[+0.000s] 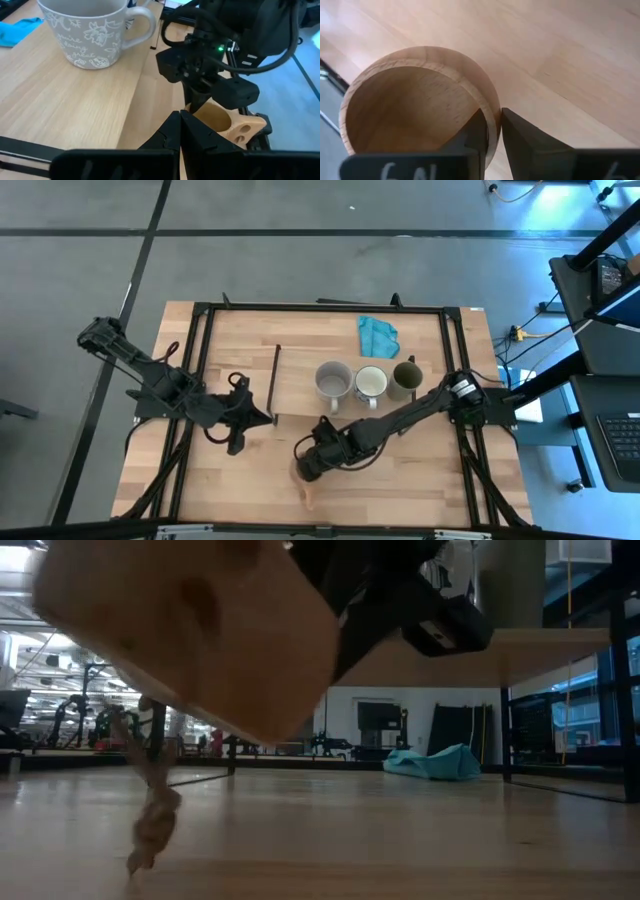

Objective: Stack small to large cups/mugs on shelf
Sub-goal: Put the brown wooden mug on the shelf

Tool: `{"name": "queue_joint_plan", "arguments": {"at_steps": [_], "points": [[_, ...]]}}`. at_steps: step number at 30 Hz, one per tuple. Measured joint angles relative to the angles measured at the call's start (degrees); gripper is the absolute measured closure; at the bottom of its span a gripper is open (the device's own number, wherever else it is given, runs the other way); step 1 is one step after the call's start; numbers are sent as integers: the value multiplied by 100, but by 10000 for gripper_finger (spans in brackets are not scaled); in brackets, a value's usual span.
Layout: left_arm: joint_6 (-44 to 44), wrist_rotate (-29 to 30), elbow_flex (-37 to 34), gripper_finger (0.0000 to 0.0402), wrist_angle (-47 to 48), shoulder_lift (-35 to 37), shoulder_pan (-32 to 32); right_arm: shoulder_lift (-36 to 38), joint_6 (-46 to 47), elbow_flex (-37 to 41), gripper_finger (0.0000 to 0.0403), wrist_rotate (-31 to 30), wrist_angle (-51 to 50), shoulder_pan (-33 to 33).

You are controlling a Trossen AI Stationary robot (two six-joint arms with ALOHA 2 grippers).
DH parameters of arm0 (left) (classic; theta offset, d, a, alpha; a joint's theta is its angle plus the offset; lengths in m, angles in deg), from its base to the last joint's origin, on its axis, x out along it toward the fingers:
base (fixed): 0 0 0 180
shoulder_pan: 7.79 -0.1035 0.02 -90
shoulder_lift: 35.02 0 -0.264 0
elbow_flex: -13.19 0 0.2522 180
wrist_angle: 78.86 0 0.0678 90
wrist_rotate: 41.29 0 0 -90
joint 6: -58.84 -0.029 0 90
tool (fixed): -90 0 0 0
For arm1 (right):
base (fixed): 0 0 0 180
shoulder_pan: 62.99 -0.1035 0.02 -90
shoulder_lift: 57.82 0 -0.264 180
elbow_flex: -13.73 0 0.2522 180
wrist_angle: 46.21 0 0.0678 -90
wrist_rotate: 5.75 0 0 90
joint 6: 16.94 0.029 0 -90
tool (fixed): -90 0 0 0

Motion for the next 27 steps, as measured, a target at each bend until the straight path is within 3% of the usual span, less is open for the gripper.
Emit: {"name": "queue_joint_plan", "arguments": {"at_steps": [13, 27], "points": [[239, 156, 0, 401, -4, 1, 257, -112, 4, 0, 344, -136, 195, 20], [647, 441, 0, 401, 0, 1, 615, -271, -21, 0, 344, -298, 1133, 102]]}}
